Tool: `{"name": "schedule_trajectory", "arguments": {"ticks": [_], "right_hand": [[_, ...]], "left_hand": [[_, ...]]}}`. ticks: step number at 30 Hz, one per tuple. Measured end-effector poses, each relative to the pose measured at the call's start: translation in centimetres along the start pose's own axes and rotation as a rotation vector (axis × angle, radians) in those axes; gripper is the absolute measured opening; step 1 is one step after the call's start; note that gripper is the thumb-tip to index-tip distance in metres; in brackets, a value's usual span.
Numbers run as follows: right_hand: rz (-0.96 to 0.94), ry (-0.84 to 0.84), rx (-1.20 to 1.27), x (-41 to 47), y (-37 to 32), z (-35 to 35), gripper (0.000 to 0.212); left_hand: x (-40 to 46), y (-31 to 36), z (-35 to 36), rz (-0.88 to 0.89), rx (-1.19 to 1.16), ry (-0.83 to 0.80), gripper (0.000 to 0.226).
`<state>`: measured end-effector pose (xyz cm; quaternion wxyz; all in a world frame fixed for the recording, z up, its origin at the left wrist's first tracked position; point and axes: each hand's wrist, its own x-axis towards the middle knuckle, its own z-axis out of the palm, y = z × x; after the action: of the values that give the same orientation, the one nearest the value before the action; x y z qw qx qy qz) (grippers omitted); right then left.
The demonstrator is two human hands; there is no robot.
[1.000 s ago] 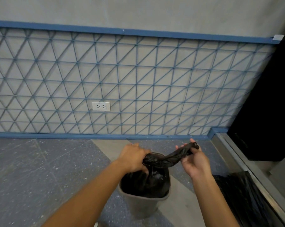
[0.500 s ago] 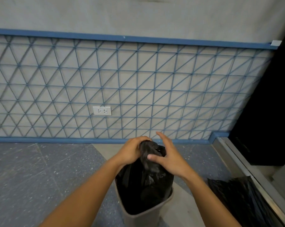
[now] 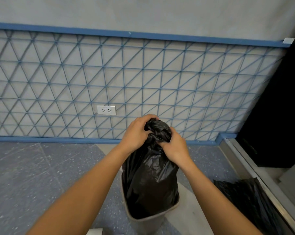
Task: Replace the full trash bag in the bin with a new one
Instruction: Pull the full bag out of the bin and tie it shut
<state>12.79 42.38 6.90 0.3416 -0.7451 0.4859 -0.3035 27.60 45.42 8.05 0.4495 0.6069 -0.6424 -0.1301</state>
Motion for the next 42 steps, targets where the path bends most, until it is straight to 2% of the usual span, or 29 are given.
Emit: {"name": "schedule_trajectory", "arguments": {"ticks": [4,9,15,18,21,26,31,35,37,42], "right_hand": [[-0.06,-0.012,-0.01,0.3,-1.8,-1.2,0.041],[-0.332,-0.092,-0.02,0.3,-6.9,-3.1,0.075],[-0.619,0.032,0.107,2.4,-15.0,-3.1,0.049],[-0.65,0.087,0.139,3.9,-17.7,-1.0,0.048],[-0.623,0.009,0.067,5.4,-18.4,2.9,0.046],[-0.619,-0.175,-0.021,5.7,-16.1,11.2,0.063],[-0.562,-0.308,-0.048,4.9,-11.4,18.7,0.061],[-0.509,-0.249,0.052,3.5,-8.6,23.3,0.062],[-0.504,-0.191,0.077,2.7,-7.2,25.8,0.064],[-0.485,-0.159,-0.135,0.3,-1.1,32.6,0.073]], "left_hand": [[0.1,1.1,-1.0,-0.029,-0.079,0.052,0.04],[1.3,3.3,-5.9,0.065,-0.126,0.169,0.046],[1.8,6.1,-13.9,0.2,-0.279,0.41,0.054],[0.7,4.8,-16.7,0.065,-0.24,0.348,0.057],[-0.7,1.1,-17.2,-0.143,-0.05,0.251,0.06],[-3.8,-6.6,-16.8,-0.3,0.142,0.396,0.05],[-8.6,-14.2,-14.4,-0.391,0.372,0.384,0.049],[-11.3,-18.5,-12.3,-0.379,0.346,0.387,0.05],[-12.3,-20.2,-11.2,-0.429,0.342,0.39,0.052],[-16.9,-26.6,-7.4,-0.499,0.251,0.174,0.072]]}}
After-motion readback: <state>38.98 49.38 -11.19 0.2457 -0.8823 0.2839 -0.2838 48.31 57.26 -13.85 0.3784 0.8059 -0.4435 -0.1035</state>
